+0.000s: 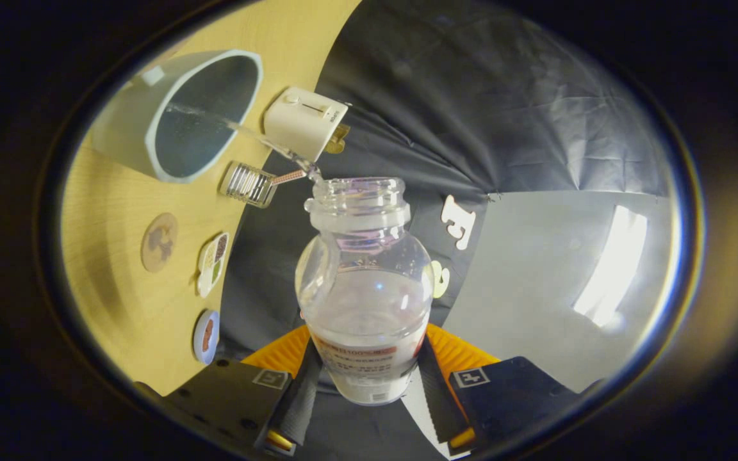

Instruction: Take the bottle from table, then pour the juice into the cup, finally place the bottle on the coaster

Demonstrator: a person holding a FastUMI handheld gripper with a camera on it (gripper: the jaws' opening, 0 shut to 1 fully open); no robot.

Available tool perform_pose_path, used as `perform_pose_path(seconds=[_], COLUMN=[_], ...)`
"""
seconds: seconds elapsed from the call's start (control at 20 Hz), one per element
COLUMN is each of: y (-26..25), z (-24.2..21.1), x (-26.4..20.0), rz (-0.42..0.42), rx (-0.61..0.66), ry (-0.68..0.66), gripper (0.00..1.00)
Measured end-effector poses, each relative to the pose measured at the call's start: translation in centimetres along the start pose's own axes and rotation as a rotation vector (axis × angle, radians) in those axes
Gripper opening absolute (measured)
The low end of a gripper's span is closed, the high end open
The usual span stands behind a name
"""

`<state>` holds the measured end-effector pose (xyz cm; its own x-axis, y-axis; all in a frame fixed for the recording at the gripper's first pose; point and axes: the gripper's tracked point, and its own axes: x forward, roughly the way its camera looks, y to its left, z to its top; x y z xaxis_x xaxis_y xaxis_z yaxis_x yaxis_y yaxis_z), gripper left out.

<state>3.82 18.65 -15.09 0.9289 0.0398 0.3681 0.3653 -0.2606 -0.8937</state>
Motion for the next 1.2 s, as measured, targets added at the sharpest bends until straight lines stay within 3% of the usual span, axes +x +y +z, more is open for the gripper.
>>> perform_pose_path(seconds=[0.7,1.0,1.1,1.2], y=[-0.7,-0.1,0.9,2.9], z=[0.9,0.9,1.0,1.1], x=[0.0,0.0,-0.1,-0.2], rz=[-0.037,-0.015,0.034,0.137], rx=[-0.032,0.0,0.049,0.147], ry=[-0.035,-0.028,-0.02,0.006], gripper=[0.77,0.78,0.78,0.78])
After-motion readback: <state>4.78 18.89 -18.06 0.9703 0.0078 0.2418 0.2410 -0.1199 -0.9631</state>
